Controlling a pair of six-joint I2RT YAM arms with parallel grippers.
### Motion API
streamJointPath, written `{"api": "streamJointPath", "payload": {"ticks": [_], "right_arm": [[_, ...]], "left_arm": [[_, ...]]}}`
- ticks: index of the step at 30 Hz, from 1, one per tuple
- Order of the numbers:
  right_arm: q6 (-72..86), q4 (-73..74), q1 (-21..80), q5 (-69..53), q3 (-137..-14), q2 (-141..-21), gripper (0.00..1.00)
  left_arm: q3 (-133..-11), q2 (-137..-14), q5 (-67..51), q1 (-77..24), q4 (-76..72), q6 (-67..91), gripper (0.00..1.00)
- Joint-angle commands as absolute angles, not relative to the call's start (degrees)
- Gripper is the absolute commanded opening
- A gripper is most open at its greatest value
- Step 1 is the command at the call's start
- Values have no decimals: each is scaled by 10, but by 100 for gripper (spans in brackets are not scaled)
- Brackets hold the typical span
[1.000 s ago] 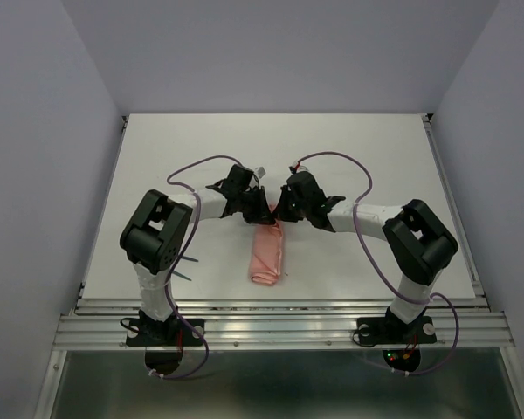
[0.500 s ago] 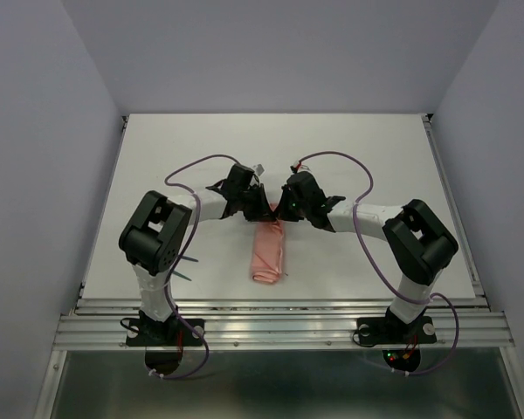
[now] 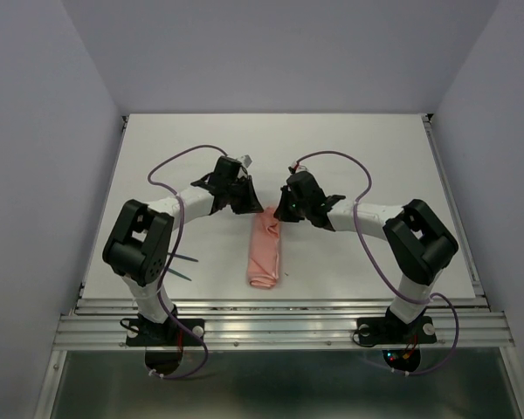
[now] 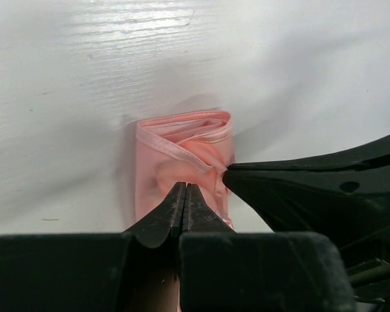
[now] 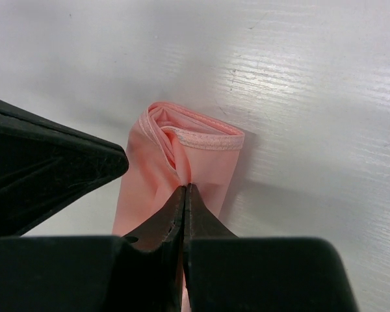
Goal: Fold the napkin into a case and place the utensils inside
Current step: Fold the 2/3-rectangle-folded napkin at the center of the board.
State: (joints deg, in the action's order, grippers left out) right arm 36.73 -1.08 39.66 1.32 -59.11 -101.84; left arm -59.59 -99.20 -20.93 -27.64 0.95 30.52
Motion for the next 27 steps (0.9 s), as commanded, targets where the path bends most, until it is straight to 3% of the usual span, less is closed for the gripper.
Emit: {"api": "streamJointPath", "payload": {"ticks": [1, 12, 27], "right_arm": [[352, -11, 392, 18, -620, -1015, 1], [352, -8, 392, 17, -633, -1024, 1], [362, -9, 392, 8, -639, -1035, 1]], "left_arm": [[-616, -997, -187, -272, 18, 301, 0], [-634, -1012, -149, -272, 4, 306, 0], [-633, -1059, -199, -272, -36, 312, 0]]}}
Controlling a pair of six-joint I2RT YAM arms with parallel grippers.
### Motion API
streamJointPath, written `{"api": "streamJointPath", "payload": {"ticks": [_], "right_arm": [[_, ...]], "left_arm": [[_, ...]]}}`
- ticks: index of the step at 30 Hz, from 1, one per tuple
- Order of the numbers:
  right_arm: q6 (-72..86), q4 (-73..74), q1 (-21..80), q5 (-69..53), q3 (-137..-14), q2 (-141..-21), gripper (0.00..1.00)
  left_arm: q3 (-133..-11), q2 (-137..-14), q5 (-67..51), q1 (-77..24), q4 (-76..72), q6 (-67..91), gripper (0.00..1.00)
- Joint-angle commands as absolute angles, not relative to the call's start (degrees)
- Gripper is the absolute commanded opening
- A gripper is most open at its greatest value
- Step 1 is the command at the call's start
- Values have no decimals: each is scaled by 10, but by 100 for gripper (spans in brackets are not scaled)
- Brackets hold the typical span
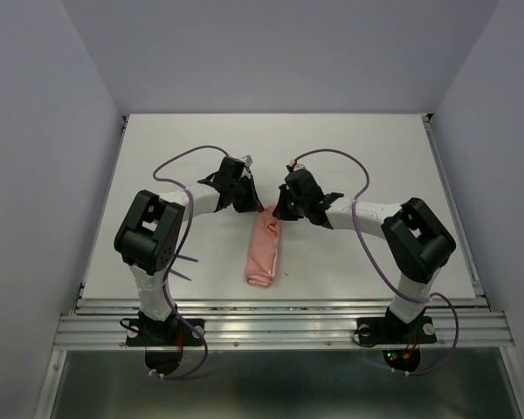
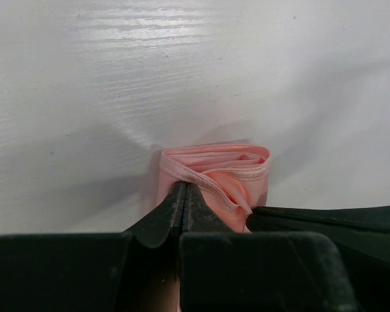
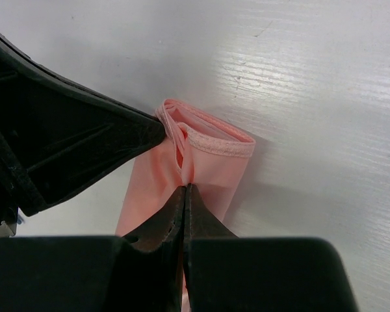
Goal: Fold the napkin into a case and place the utensils inside
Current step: Fold the 2/3-rectangle-folded napkin at the center of the board.
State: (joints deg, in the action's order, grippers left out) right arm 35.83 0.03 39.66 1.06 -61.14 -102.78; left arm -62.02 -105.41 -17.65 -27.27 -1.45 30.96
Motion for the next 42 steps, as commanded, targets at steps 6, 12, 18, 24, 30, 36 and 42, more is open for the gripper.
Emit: {"api": "streamJointPath", "payload": {"ticks": [6, 12, 18, 24, 30, 36, 42], "right_arm": [[369, -8, 392, 15, -646, -1039, 1], [373, -9, 392, 19, -649, -1037, 1], [374, -8, 392, 23, -646, -1034, 1], [374, -8, 392, 20, -645, -1032, 1], [376, -9, 392, 17, -644, -1033, 1], [378, -8, 392, 14, -643, -1031, 1], [378, -9, 392, 11, -647, -1033, 1]], "left_arm": [[-624, -1054, -246, -276, -53, 319, 0], [-614, -1048, -269, -278, -47, 314, 0], [-598, -1033, -258, -279, -31, 308, 0], [-575, -992, -220, -279, -25, 313, 0], [-587, -971, -202, -281, 19, 292, 0], [-600, -981, -207, -285, 56, 278, 0], [-620, -1019, -205, -294, 83, 262, 0]]}}
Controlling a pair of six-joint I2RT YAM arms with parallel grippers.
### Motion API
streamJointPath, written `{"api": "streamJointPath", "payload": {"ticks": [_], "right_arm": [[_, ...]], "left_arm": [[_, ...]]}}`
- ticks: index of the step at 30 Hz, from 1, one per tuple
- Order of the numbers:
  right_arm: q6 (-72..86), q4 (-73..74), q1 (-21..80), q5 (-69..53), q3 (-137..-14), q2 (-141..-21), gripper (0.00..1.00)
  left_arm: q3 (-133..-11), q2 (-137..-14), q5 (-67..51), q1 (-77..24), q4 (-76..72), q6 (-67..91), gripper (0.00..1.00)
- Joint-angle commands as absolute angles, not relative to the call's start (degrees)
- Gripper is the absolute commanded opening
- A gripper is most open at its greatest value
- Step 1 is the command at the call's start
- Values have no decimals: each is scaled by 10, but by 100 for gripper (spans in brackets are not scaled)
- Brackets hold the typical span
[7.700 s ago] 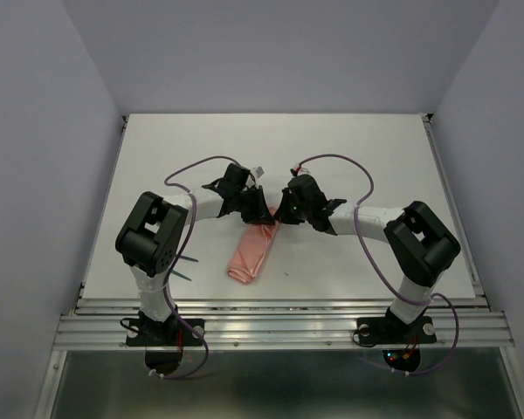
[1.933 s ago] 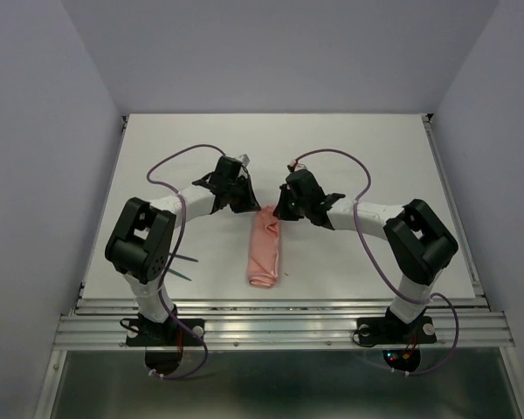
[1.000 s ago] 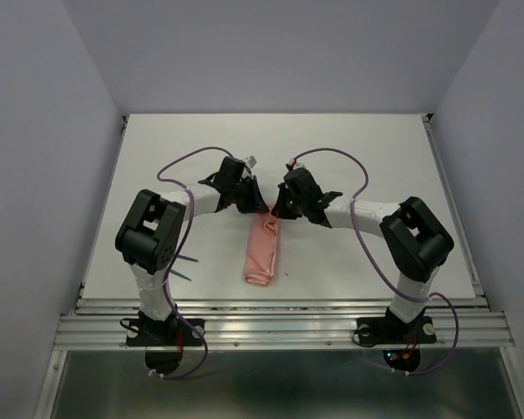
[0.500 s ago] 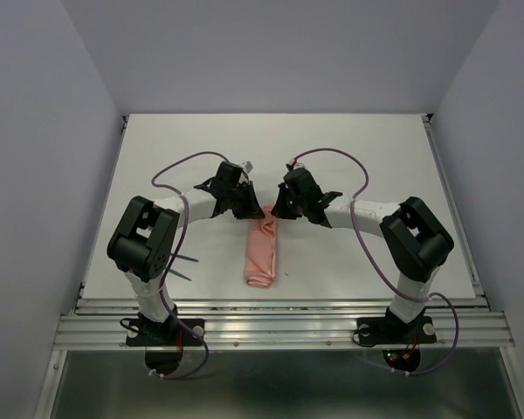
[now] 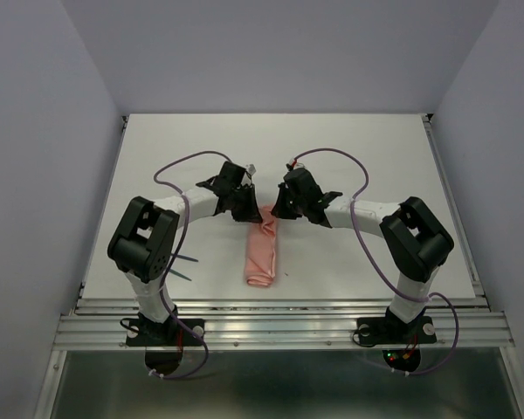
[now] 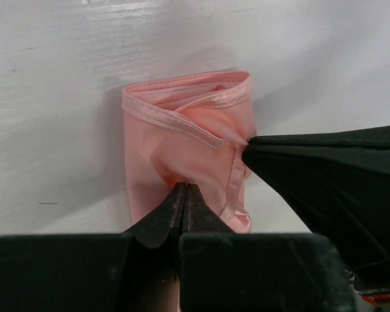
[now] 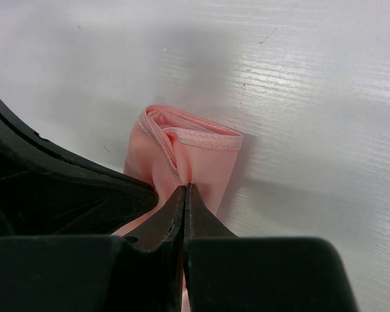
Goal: Fold the napkin into a case and place the utensils inside
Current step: Fold the 2/3-rectangle-folded napkin at the center of the board.
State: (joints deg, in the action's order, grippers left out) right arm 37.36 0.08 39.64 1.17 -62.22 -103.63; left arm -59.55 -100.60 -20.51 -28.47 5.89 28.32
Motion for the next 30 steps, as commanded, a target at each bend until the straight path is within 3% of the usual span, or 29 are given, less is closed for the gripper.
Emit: {"api": "streamJointPath", "payload": {"ticks": [1, 30], "right_arm": [[378, -8, 392, 11, -646, -1032, 1], [380, -11, 392, -20, -643, -1027, 0]], "left_arm": [[-622, -1022, -207, -297, 81, 263, 0], [-667, -1080, -213, -312, 4, 301, 0]]}}
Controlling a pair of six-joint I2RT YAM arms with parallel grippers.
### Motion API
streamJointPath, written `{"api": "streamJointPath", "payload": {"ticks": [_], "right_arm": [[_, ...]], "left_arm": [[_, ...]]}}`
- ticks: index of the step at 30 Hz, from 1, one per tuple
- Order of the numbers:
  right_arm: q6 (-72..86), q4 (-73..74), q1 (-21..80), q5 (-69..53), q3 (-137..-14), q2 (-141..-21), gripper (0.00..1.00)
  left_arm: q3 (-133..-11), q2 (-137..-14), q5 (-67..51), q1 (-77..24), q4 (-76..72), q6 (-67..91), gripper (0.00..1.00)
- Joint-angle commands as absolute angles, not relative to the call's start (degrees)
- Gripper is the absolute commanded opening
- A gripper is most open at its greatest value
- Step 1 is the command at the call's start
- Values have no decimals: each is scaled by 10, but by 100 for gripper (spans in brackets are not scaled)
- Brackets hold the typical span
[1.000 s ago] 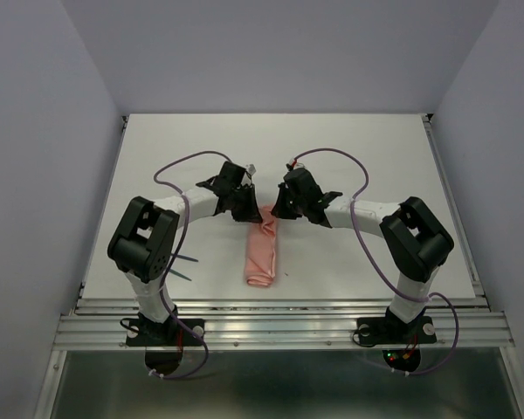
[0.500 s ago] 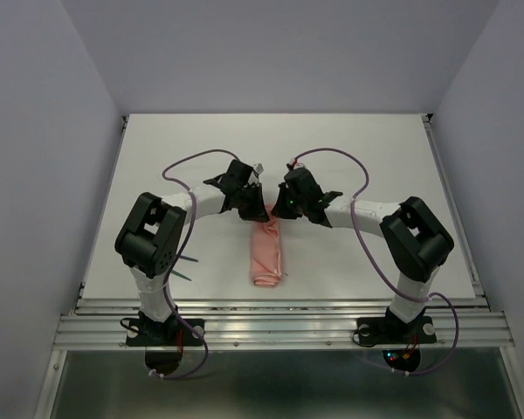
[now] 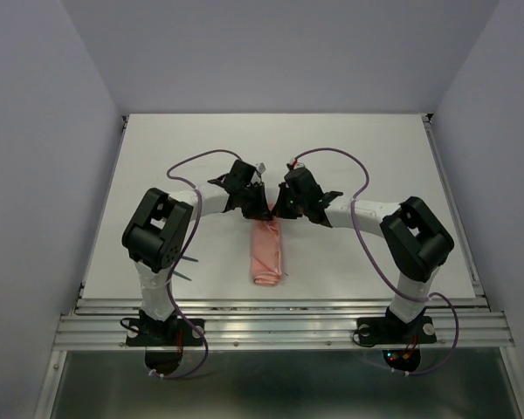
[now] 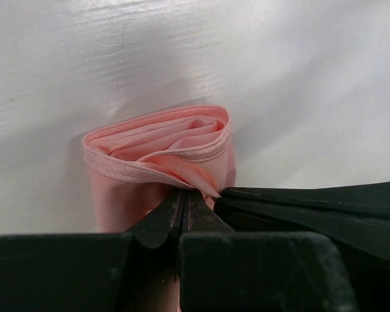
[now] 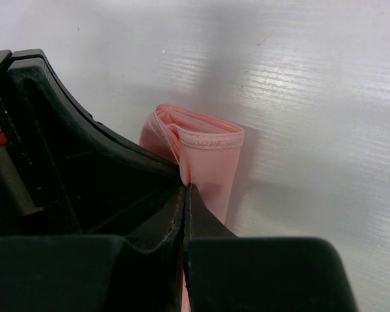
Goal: Fold the napkin into a case and place the utensils inside
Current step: Fold the 2/3-rectangle-folded napkin at the center of the board.
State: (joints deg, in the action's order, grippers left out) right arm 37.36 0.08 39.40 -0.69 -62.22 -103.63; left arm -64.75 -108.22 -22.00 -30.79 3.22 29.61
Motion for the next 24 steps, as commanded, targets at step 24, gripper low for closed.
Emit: {"api": "streamJointPath", "payload": {"ticks": [24], "right_arm": [[374, 16, 392, 35, -619, -984, 28]], "left_arm": [[-642, -1087, -209, -312, -61, 330, 0]]}}
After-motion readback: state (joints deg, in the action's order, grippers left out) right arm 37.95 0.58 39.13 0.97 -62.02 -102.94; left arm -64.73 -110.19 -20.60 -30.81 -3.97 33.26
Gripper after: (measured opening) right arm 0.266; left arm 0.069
